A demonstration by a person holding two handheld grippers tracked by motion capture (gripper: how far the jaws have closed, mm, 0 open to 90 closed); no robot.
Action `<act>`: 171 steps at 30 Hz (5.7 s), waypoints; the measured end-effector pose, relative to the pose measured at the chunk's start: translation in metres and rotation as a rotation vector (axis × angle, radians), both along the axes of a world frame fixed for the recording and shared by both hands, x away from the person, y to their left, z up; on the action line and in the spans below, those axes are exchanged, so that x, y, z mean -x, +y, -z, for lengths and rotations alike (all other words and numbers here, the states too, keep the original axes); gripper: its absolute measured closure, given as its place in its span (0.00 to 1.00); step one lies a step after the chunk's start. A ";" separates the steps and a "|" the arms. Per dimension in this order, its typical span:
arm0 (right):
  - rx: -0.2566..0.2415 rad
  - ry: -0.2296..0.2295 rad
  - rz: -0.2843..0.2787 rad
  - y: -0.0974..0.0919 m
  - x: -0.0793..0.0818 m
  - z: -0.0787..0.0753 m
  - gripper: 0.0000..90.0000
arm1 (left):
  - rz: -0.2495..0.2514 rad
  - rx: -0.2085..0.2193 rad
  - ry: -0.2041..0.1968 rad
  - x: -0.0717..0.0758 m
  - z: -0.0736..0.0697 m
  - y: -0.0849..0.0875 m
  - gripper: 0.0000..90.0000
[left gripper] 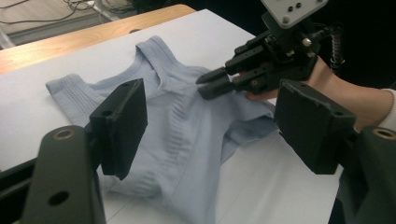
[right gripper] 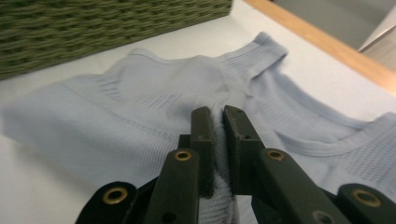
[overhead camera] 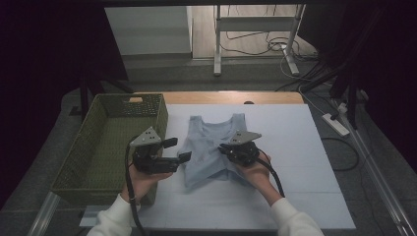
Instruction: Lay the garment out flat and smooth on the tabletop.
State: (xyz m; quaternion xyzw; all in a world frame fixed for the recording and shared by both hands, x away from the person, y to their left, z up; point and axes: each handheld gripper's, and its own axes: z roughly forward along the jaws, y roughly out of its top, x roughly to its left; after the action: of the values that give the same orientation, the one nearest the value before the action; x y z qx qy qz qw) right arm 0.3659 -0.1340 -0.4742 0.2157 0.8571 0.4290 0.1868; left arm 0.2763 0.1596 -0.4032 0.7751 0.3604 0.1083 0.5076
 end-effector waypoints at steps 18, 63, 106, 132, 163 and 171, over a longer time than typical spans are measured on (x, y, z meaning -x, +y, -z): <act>-0.012 0.111 0.051 -0.016 -0.019 0.037 0.90 | 0.002 -0.005 -0.006 0.001 0.000 -0.001 0.30; -0.086 0.102 0.026 -0.045 0.029 -0.001 0.43 | 0.004 0.012 0.007 0.000 0.003 -0.001 0.29; 0.078 0.198 0.133 -0.112 0.071 0.032 0.37 | 0.014 -0.008 0.021 -0.001 0.006 -0.003 0.29; 0.163 0.221 0.143 -0.110 0.063 0.042 0.83 | 0.023 -0.020 0.013 -0.001 0.005 -0.005 0.30; 0.169 0.154 0.207 -0.144 0.088 0.023 0.90 | 0.036 -0.025 0.002 0.002 0.004 -0.004 0.30; 0.169 0.163 0.252 -0.167 0.110 0.022 0.90 | 0.042 -0.026 0.005 0.001 0.004 -0.007 0.30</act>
State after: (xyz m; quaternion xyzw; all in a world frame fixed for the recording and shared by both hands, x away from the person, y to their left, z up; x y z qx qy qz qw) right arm 0.2562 -0.3005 -0.4959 0.3389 0.8686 0.3098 0.1863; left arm 0.2750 0.1522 -0.4072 0.7893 0.3438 0.1001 0.4987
